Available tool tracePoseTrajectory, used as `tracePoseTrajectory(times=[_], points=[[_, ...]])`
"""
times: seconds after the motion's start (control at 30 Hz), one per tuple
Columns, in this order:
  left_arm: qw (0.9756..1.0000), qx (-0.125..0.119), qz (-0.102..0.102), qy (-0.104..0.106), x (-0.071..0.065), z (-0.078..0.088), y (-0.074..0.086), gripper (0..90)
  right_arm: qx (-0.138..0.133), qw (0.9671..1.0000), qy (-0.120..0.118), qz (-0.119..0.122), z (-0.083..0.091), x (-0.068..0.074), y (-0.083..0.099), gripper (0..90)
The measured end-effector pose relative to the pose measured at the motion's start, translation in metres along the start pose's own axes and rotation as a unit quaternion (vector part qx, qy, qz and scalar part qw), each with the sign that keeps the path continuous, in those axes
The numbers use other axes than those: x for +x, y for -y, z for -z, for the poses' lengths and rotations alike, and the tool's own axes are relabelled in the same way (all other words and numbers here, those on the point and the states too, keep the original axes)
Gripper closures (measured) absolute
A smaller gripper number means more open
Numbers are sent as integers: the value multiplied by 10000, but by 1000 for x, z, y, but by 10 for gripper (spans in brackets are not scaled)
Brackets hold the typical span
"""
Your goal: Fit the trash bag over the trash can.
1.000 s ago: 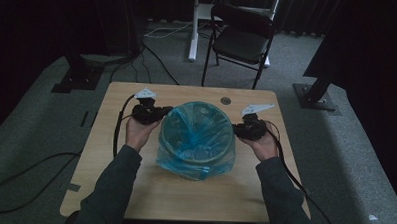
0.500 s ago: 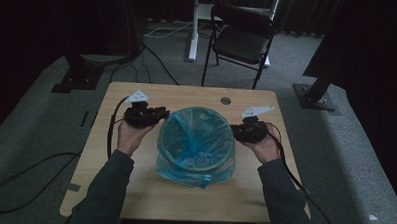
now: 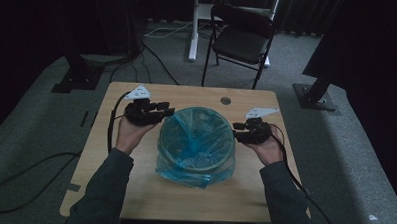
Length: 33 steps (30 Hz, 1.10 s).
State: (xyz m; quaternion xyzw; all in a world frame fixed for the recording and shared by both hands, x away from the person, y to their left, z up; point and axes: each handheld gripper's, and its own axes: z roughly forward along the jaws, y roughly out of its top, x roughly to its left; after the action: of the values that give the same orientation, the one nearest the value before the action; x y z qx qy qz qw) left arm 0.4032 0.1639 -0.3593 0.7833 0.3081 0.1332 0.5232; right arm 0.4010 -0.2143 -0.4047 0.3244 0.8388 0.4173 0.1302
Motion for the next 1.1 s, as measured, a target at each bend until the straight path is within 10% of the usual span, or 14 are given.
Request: tracePoseTrajectory(times=[1.1], points=[[9907, 506, -969, 813, -64, -39, -44, 637, -151, 9998, -92, -41, 3, -1, 3, 547]])
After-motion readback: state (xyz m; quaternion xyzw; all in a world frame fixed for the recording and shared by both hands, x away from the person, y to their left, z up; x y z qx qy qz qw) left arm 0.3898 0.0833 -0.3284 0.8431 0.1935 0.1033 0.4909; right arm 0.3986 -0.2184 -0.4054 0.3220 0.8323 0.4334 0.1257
